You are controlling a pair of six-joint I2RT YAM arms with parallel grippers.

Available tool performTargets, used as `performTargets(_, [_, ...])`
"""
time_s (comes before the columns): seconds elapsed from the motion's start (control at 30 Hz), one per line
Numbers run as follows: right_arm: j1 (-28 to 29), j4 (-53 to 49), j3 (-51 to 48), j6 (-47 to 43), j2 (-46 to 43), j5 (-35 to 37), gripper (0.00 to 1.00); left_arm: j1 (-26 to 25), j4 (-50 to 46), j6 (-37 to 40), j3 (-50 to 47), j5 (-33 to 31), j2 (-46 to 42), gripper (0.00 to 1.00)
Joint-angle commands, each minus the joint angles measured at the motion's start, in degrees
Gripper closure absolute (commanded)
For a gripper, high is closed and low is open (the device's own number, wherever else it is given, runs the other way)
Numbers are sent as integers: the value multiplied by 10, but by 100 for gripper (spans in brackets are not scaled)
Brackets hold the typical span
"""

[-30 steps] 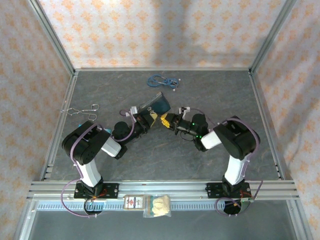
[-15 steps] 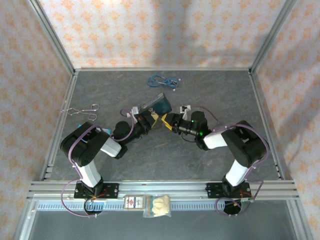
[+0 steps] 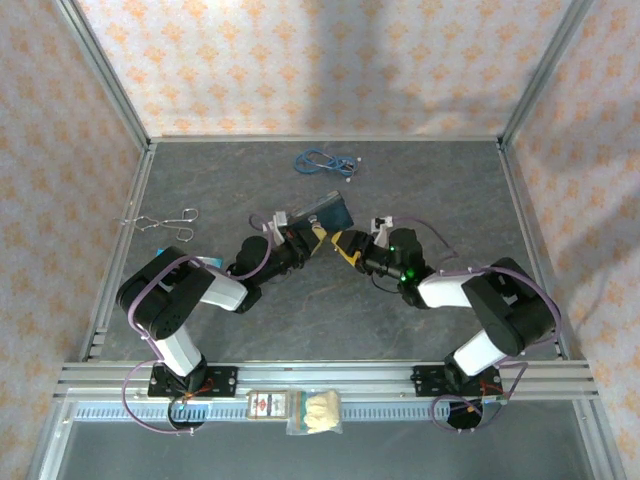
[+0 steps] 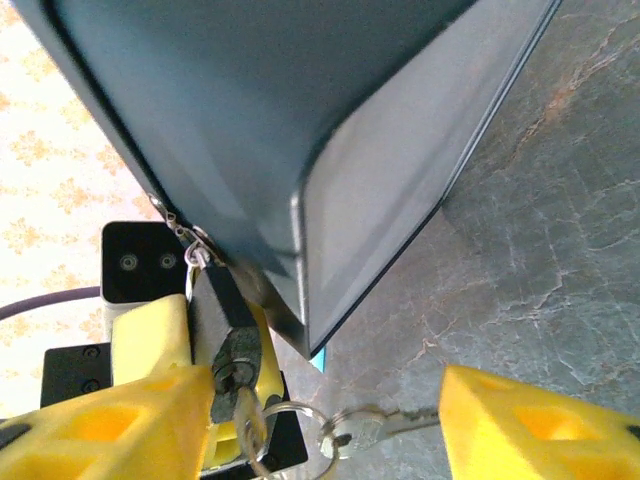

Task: Unlock the padlock with the key

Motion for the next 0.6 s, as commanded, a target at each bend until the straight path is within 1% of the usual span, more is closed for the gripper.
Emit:
performTargets(0.0, [2,4,-17,-25,-34,31,36,-7,-59,5,15,-35,-18,100])
performTargets(0.1, [2,-2,-27,-30,-47,49,36,-12,-76,11,25,-53,-19,100])
performTargets(0.17, [4,8,-25,-29,-49,48,37,-14,-72,9,31,-53,-14,100])
performTargets(0.3, [14,11,-5,-38,-33,38,46,-20,-58,-2,35,-44,-5,100])
performTargets(0.4, [17,28,-1,-37,-15,30,55,-23,-56,-3,34,-43,-6,100])
performTargets(0.5, [17,48,-2,-36,-3,26,62,-26,-50,-7,29,-40,-8,100])
performTargets(0.57, [17,45,2,-40,1,30,64,-29,-44,-11,25,-39,-9,100])
